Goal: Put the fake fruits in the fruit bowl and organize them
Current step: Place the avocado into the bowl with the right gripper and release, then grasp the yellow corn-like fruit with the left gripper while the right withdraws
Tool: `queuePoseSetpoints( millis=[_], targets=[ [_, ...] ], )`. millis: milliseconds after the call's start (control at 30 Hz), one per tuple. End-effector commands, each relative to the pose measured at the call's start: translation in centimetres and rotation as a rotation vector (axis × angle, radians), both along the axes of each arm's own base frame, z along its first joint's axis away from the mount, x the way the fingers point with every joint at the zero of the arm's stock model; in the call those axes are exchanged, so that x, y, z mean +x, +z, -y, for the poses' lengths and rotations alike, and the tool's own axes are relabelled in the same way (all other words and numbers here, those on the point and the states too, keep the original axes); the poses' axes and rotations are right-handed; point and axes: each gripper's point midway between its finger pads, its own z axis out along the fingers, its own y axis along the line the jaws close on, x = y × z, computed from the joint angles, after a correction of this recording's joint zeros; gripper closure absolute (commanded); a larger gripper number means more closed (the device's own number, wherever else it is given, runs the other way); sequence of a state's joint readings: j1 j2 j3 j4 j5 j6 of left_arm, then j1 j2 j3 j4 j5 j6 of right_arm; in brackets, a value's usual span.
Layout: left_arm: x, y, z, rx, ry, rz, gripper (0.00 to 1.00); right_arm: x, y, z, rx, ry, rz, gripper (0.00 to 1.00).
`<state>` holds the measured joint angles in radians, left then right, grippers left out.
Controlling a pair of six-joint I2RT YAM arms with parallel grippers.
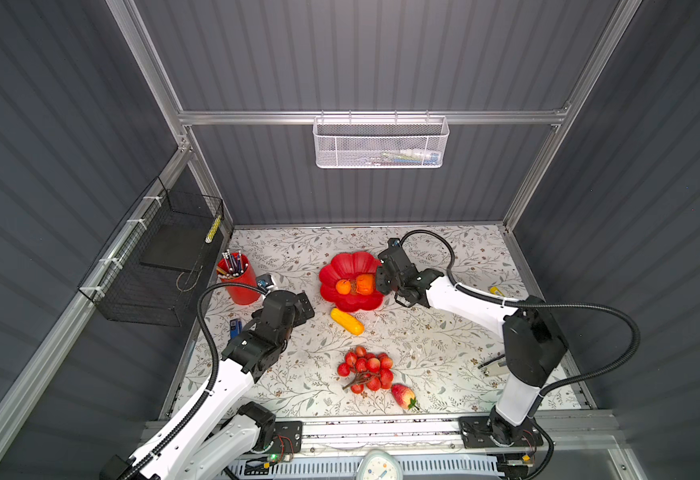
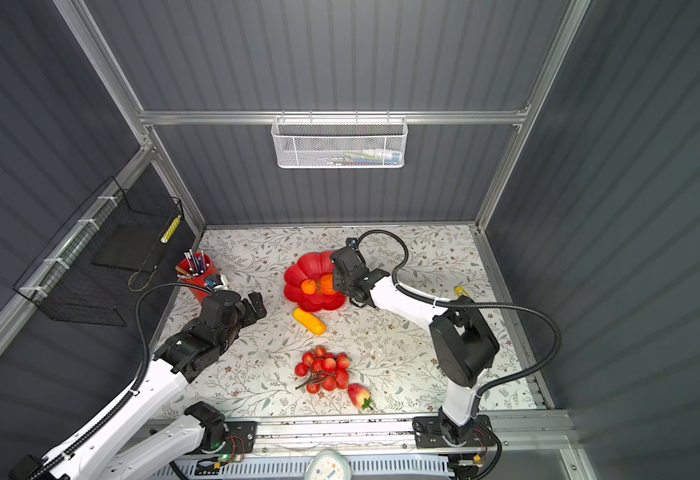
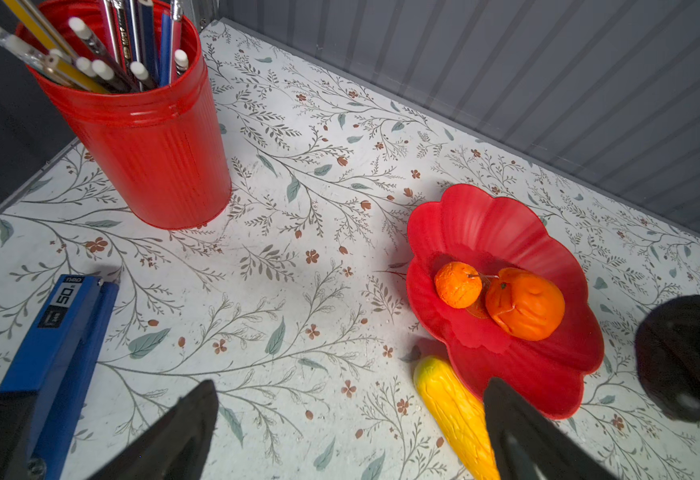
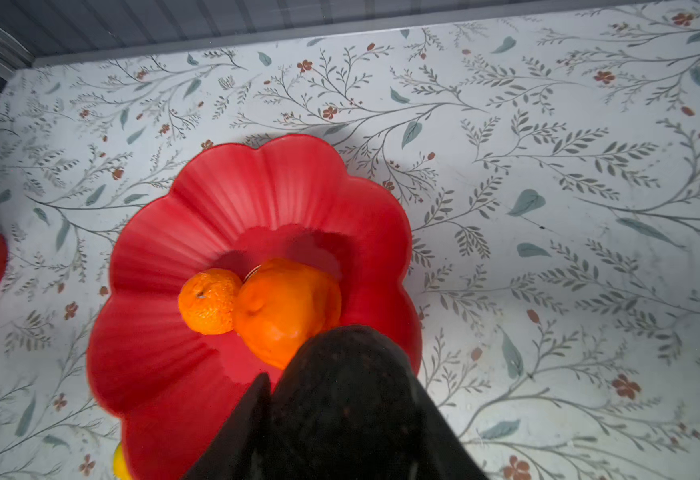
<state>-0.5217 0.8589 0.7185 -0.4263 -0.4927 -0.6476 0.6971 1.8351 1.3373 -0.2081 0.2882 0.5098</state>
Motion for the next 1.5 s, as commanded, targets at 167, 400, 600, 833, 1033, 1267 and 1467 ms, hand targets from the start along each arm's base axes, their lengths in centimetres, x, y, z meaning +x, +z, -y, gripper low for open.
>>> queuePoseSetpoints(
  millis=[167, 400, 600, 833, 1033, 1267, 1467],
  targets=[
    [-0.5, -1.8, 2.6, -0.178, -0.062, -0.070, 0.00, 2.4, -4.0, -0.6, -0.006, 0.039, -0.105, 0.48],
    [-0.6, -4.9, 7.0, -0.302, -0.206, -0.212, 0.01, 3.0, -1.8, -0.7, 0.019, 0.059, -0.087, 0.23],
    [-0.8, -6.6, 9.7, -0.368, -0.272, -0.291, 0.04, 2.9, 4.1, 0.8, 0.092, 0.038, 0.009, 0.13],
    [-1.5, -8.9, 12.1, -0.340, -0.310, -0.373, 0.07, -0.3, 8.0, 4.2, 0.128, 0.004, 0.110, 0.02],
    [-1.1, -10.9, 13.7, -0.282, -0.309, -0.415, 0.07, -4.0, 7.9, 6.8, 0.166, -0.001, 0.122, 0.01],
    [-0.2, -12.4, 15.5, -0.249, -0.315, -0.442, 0.07, -7.2, 7.7, 10.6, 0.188, -0.072, 0.138, 0.01],
    [0.6, -14.0, 15.9, -0.226, -0.285, -0.466, 0.08, -8.6, 8.1, 13.6, 0.192, -0.128, 0.166, 0.01]
  ],
)
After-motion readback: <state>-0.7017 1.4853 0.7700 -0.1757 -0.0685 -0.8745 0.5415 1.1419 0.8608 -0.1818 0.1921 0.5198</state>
